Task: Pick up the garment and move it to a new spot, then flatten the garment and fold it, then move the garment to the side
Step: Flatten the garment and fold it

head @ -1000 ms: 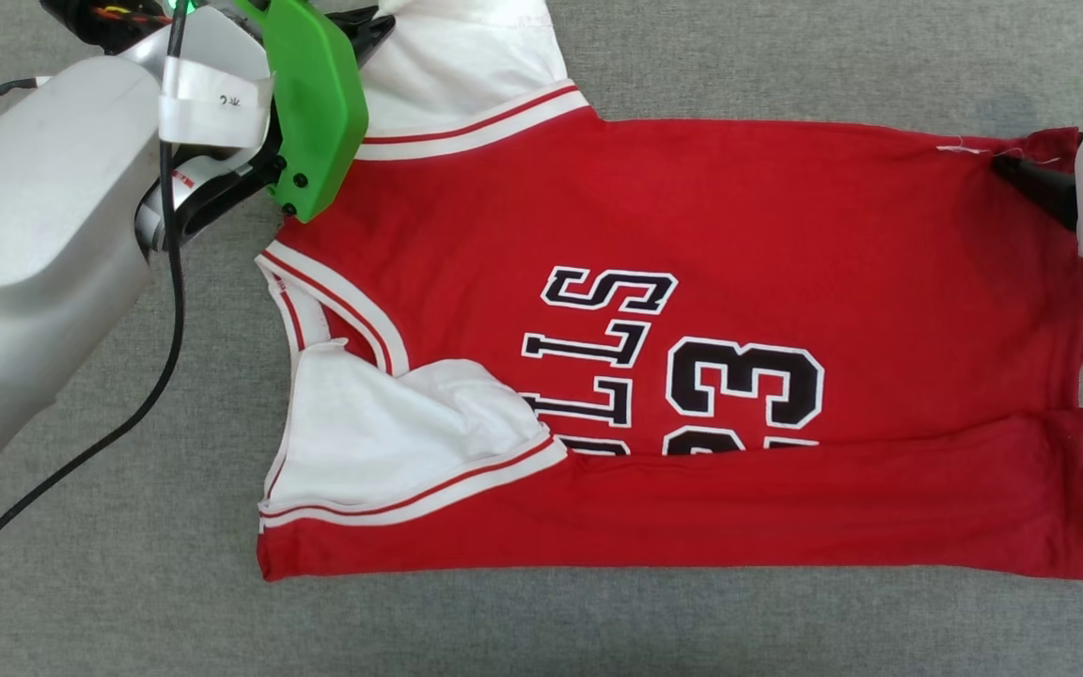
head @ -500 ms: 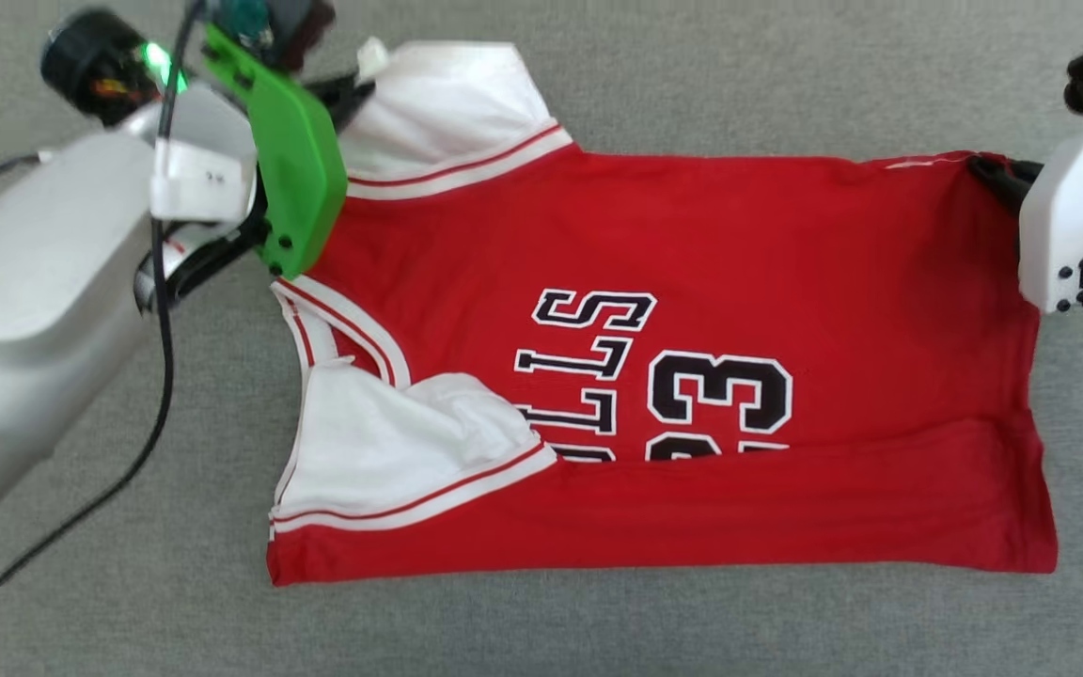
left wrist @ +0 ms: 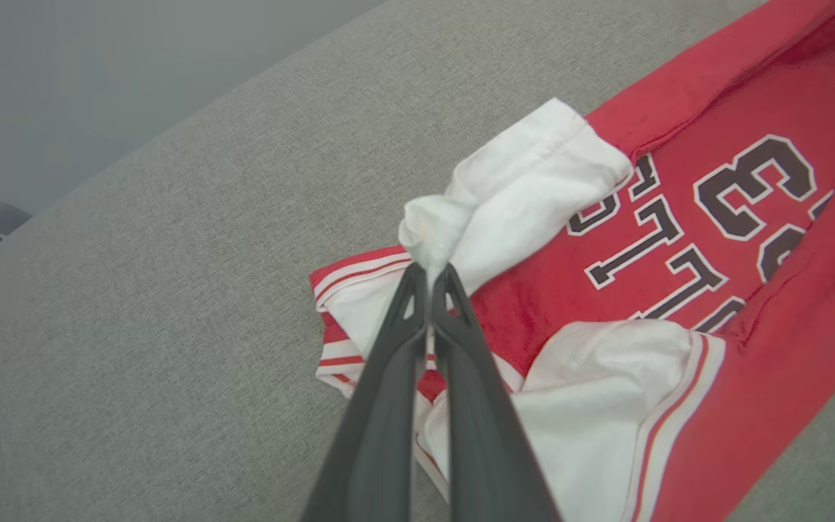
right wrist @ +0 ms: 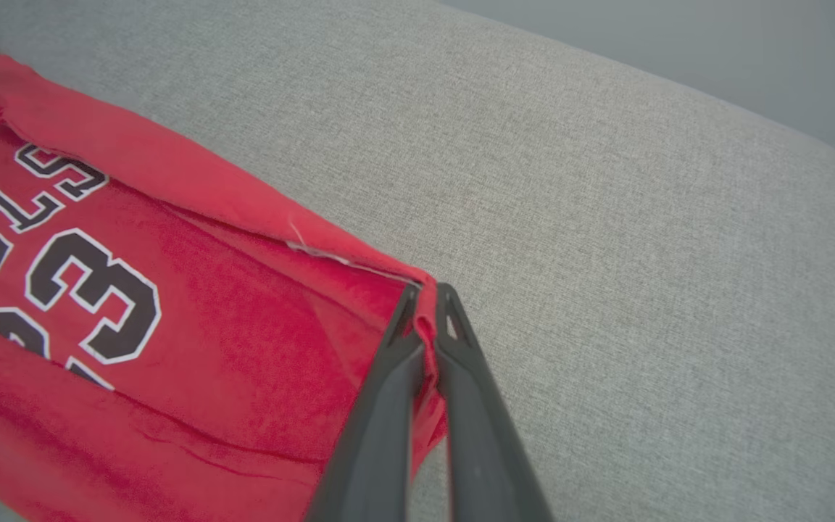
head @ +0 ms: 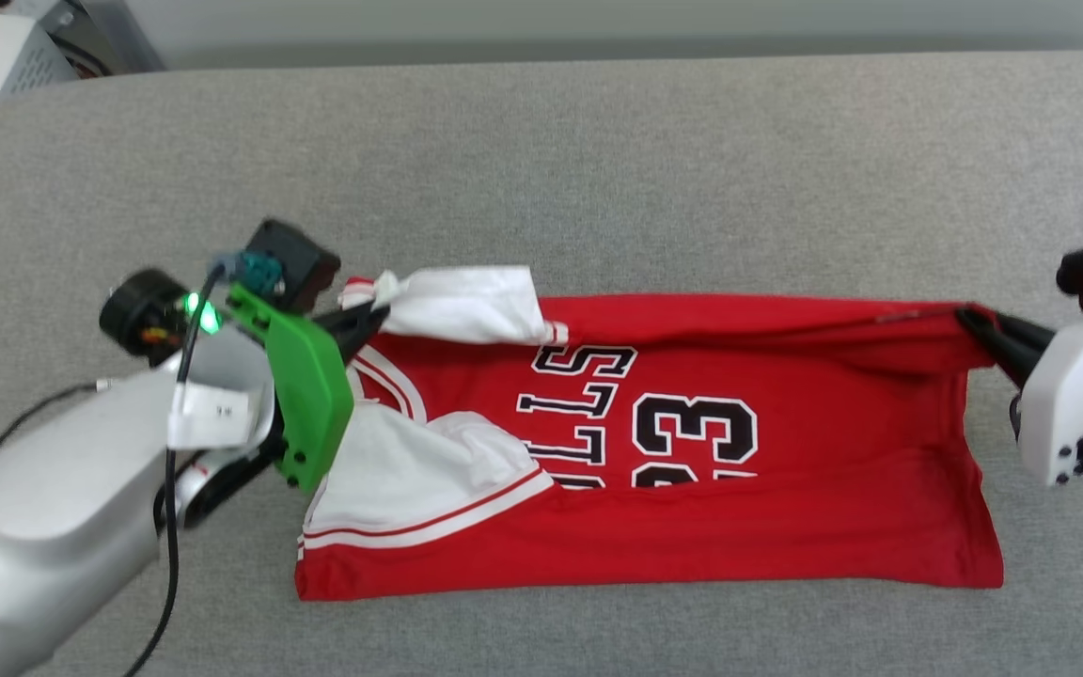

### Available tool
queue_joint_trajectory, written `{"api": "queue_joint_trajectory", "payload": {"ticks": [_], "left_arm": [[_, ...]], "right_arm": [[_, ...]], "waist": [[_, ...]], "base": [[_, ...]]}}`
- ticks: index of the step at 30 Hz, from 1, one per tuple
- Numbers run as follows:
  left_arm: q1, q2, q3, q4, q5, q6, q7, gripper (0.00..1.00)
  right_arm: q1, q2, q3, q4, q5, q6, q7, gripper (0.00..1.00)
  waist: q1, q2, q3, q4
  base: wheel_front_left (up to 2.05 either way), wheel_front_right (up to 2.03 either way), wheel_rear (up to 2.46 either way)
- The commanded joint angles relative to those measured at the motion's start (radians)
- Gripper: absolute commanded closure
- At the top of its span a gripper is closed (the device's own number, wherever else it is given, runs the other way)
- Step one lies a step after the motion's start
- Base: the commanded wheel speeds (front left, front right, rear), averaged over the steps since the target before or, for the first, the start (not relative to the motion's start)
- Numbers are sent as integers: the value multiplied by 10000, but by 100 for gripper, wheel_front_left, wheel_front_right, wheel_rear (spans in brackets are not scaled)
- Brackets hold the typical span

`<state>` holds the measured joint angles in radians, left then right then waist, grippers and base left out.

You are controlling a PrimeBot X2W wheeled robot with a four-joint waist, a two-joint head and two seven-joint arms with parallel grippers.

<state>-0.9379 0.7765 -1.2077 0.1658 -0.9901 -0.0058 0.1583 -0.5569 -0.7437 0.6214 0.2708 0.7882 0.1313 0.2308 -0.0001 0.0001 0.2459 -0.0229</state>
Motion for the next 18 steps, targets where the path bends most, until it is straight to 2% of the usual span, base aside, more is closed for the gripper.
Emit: {"api": "queue_joint_trajectory", "payload": {"ticks": [1, 10, 18], "left_arm": [[436, 170, -50, -136, -138, 160, -122, 100], [2189, 408, -316, -726, -529, 806, -494, 100], [3080, 336, -426, -419, -681, 1001, -769, 100]], "right_arm": [[425, -22, -101, -145, 13, -6, -164, 100], [2575, 13, -798, -849, 104, -6, -501, 100], [3877, 316, -1418, -1014, 118, -6, -315, 100]], "waist": [[1, -1, -410, 74], [1, -1, -682, 164], [1, -1, -486, 153]], "base": [[0, 0, 0], [0, 0, 0], [0, 0, 0]]}}
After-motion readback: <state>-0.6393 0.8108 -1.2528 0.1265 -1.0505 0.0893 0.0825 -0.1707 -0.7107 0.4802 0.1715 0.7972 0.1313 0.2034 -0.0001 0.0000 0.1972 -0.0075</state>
